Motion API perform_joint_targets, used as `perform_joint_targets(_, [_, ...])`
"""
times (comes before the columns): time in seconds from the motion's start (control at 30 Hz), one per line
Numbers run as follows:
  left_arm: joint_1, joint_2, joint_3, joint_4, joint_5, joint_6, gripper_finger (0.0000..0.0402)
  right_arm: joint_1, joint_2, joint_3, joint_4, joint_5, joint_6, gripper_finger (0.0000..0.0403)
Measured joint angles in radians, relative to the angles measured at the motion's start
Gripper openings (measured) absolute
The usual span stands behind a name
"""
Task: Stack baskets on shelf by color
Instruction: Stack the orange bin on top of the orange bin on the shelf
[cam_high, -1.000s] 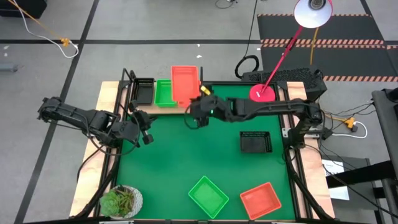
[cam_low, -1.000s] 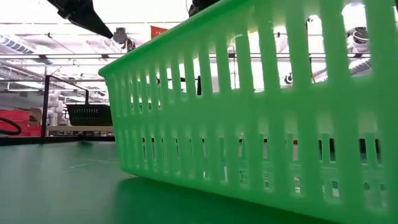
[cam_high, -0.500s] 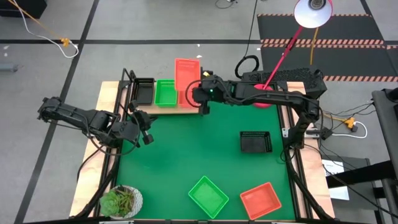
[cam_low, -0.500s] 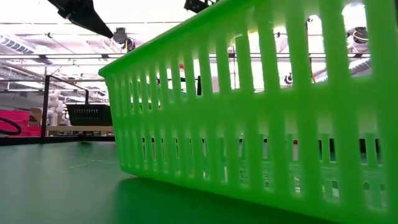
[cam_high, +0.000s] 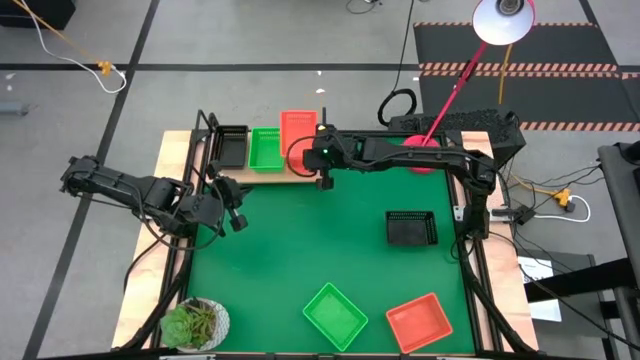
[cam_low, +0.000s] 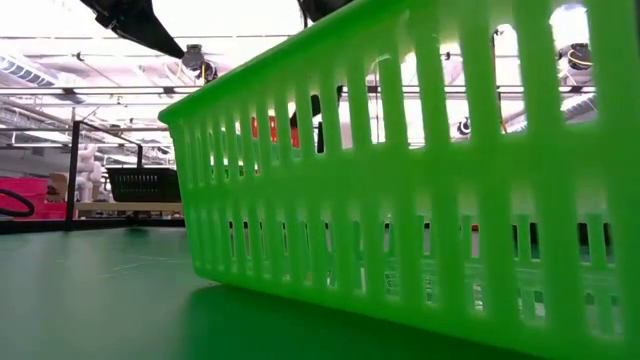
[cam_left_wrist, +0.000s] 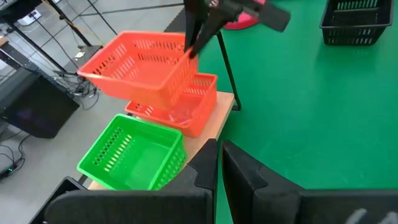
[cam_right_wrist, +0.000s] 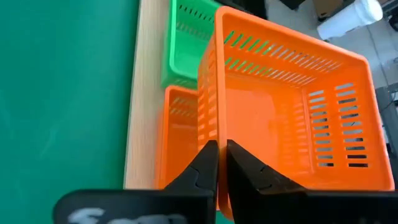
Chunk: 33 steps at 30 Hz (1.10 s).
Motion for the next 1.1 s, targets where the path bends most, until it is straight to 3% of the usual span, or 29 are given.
perform_joint_targets(0.7, [0.0,0.0,0.0,-0.001,0.0,0.002,0.0024,-0.023,0.041,0.0,-0.028,-0.048,0.049,0.0013])
perform_joint_targets(1.1, [0.0,0.0,0.0,-0.001,0.0,0.004,0.0024,0.021,0.041,-0.001,-0.032,0.066,0.025,0.0013])
